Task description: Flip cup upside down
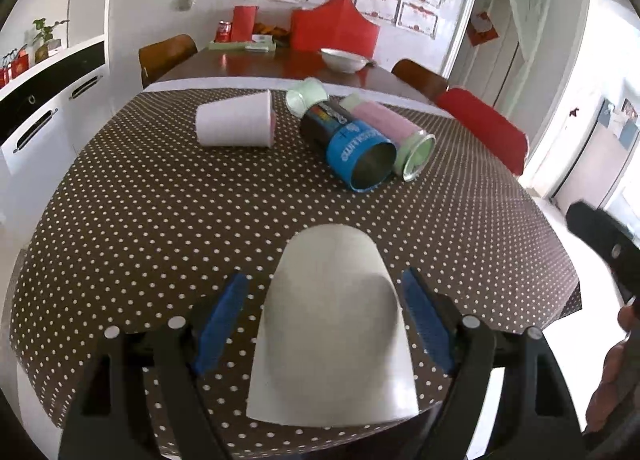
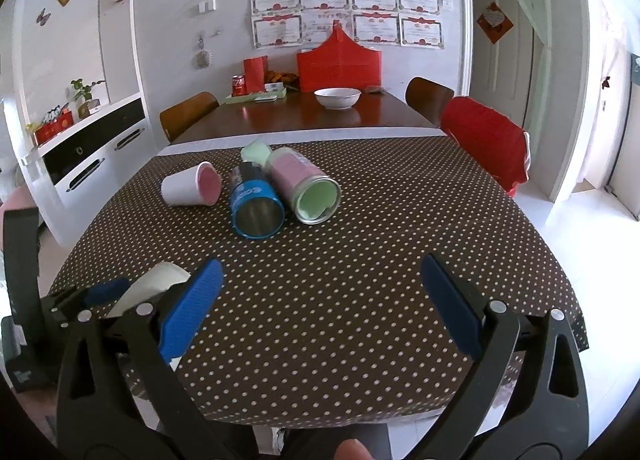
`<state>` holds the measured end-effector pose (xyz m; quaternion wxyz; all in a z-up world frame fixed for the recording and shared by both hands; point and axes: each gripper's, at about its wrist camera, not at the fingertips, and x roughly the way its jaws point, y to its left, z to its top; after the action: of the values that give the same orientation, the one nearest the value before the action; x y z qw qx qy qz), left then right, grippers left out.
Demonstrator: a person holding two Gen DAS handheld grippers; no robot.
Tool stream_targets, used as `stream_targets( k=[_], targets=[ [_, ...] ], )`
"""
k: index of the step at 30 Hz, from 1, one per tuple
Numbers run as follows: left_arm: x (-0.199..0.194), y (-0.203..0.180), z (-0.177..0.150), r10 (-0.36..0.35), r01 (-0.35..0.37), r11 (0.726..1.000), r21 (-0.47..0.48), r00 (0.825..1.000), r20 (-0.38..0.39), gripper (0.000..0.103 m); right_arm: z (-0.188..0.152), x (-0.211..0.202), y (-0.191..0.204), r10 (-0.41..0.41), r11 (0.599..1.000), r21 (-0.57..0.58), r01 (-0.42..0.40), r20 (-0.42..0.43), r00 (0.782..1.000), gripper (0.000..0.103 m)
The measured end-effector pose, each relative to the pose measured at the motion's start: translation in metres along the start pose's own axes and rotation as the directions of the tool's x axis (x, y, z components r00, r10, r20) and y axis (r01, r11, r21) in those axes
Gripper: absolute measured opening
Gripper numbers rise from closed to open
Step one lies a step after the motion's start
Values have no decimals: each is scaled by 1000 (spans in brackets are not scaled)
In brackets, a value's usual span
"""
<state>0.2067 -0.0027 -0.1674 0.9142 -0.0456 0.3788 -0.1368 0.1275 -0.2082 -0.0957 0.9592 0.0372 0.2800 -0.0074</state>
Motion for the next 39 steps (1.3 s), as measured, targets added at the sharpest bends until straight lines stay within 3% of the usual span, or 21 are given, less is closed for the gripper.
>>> stream_targets(
  k=[9, 17, 24, 26, 39],
  targets=[
    [-39, 4, 0, 13, -15, 1000, 17, 996, 91, 79, -8, -12, 21, 52, 998, -27, -52, 5, 999, 97],
    [-76, 10, -6, 74, -75, 997, 7, 986, 149, 80, -12, -24, 32, 95, 995, -35, -95, 8, 995, 97],
    [-115, 14, -12, 169, -176, 984, 13, 959, 228, 83, -12, -32, 40, 134, 990, -40, -133, 0, 991, 97],
    [-121, 16, -14, 191, -198, 980, 6, 954, 231, 90, -12, -33, 43, 144, 989, -43, -144, -6, 990, 97],
    [-147, 40, -21, 313, -304, 950, -75, 916, 251, 93, -6, -36, 64, 206, 976, -66, -208, -28, 978, 97]
  ],
)
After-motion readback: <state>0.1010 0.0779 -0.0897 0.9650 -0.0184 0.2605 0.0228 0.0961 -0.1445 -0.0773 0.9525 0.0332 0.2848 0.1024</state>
